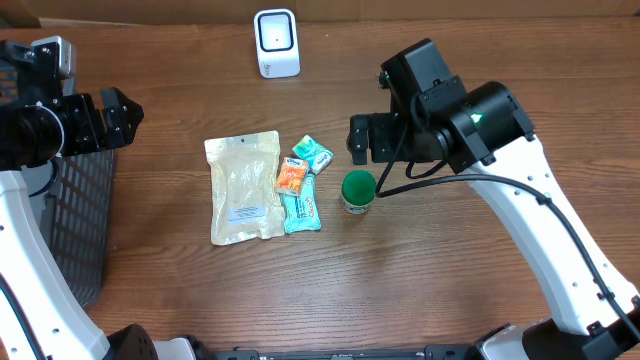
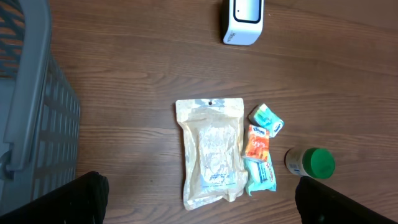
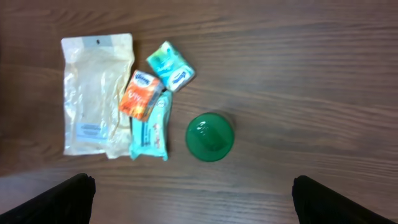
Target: Scan the item barcode
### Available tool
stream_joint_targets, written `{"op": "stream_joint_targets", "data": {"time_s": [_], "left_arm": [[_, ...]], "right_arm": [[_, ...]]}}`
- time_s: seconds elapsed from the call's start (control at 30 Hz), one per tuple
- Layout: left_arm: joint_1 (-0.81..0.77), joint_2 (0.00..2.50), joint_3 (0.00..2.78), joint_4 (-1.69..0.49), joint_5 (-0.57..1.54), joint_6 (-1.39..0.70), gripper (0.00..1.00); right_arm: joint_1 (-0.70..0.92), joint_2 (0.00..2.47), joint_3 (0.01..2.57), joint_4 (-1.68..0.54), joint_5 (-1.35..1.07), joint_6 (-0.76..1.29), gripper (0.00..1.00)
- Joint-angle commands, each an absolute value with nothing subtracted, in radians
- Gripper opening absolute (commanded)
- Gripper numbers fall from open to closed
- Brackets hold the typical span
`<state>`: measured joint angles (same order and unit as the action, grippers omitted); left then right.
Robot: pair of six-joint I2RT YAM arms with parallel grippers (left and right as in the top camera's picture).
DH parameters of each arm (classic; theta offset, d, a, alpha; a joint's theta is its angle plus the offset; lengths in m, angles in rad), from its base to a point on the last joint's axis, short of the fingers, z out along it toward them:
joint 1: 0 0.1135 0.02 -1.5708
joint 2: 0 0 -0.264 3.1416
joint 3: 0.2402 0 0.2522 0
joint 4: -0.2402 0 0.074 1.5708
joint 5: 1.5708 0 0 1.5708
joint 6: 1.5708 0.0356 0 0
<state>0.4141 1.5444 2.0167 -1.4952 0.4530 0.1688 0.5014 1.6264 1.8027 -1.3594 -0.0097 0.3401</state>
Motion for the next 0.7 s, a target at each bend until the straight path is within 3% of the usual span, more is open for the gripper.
{"op": "stream_joint_targets", "data": {"time_s": [0.0, 0.67], "left_arm": [[0.416, 1.524, 2.022, -1.492, 0.467, 0.195, 1.0], [0.416, 1.524, 2.023, -1.492, 0.467, 0.195, 1.0]], "right_arm": [[0.457, 1.618, 1.82, -1.349, 0.036, 0.333, 1.0], [0.439, 1.641, 1.662, -1.28, 0.021, 0.345, 1.0]]}}
